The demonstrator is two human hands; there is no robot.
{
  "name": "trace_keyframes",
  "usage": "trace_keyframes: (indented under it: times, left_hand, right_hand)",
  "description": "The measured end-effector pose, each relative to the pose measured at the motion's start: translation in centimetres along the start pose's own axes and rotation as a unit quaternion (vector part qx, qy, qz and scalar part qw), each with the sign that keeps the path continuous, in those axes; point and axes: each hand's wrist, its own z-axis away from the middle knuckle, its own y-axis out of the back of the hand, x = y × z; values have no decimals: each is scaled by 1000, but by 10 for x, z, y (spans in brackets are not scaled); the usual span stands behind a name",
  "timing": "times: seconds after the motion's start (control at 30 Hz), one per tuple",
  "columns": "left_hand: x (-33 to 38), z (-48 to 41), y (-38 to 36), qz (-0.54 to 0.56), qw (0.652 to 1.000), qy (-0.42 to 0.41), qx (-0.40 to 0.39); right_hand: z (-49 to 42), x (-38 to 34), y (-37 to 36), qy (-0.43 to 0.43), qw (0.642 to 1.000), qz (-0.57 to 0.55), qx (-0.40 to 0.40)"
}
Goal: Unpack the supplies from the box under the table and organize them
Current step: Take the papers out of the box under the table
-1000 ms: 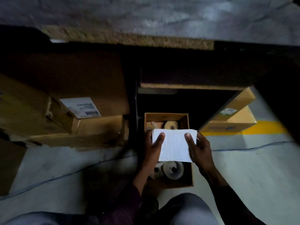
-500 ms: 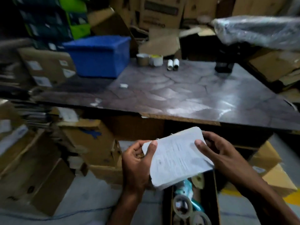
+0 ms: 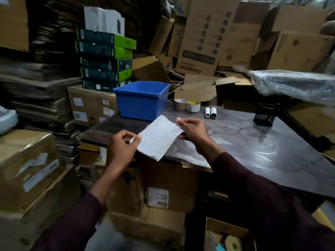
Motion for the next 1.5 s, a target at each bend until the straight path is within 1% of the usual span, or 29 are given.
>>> trace_keyframes:
  times: [0.07, 0.13, 0.2, 0.23, 0.3, 0.37, 0.43, 0.53, 0.57, 0.63, 0.67, 0.73, 0.77, 0.83, 0.93, 1.03, 1.17, 1.3, 1.43, 1.5]
  left_hand:
    - [-14, -23, 2, -86, 995, -42, 26]
    - [-26, -40, 1, -146, 986, -69, 44]
    - [-37, -52, 2, -189, 977, -81, 52]
    - [-42, -58, 3, -211, 973, -82, 54]
    - [-50, -69, 5, -247, 964, -87, 52]
    - [-58, -78, 8, -259, 960, -98, 41]
    - [-67, -82, 10, -279, 953, -111, 30]
    - [-75, -86, 8, -332, 932, -142, 29]
    - [-76, -86, 7, -323, 933, -155, 18]
    - [-78, -85, 6, -288, 938, -186, -47]
    - [-78, -84, 6, -290, 930, -203, -97]
    - [-78, -80, 6, -335, 897, -222, -184]
    - [-78, -77, 5, -364, 881, -222, -205]
    - [-79, -72, 2, -395, 872, -212, -198]
    - [-74, -67, -7, -405, 880, -185, -166]
    - [-70, -68, -14, -420, 879, -145, -171]
    - [-67, -70, -21, -426, 883, -112, -161]
    - [-69, -70, -23, -431, 883, -111, -149]
    - [-70, -68, -23, -432, 883, -113, -145]
    - [-69, -67, -23, -432, 883, -112, -147]
  right_hand:
    - [-20, 12, -18, -24, 999, -25, -2]
    - [-31, 26, -33, -39, 998, -52, -13]
    - [-38, 41, -46, -45, 998, -35, -29]
    - [-40, 48, -52, -42, 999, -8, -33]
    - [-43, 56, -58, -14, 995, 95, -38]
    - [-46, 59, -62, 27, 981, 191, -33]
    - [-49, 59, -66, 58, 967, 246, -39]
    - [-51, 58, -70, 99, 950, 292, -48]
    - [-50, 57, -71, 109, 947, 300, -46]
    - [-50, 56, -71, 120, 946, 298, -45]
    - [-51, 57, -71, 121, 946, 296, -47]
    - [-53, 60, -70, 114, 945, 301, -66]
    - [-57, 65, -69, 107, 943, 304, -81]
    - [-69, 74, -67, 96, 941, 305, -112]
    - [-63, 63, -72, 103, 936, 320, -106]
    - [-63, 58, -75, 128, 932, 329, -81]
    - [-61, 58, -81, 140, 930, 333, -63]
    - [-56, 61, -84, 154, 929, 330, -69]
    - [-58, 64, -87, 164, 914, 364, -73]
    - [-55, 62, -87, 162, 916, 361, -72]
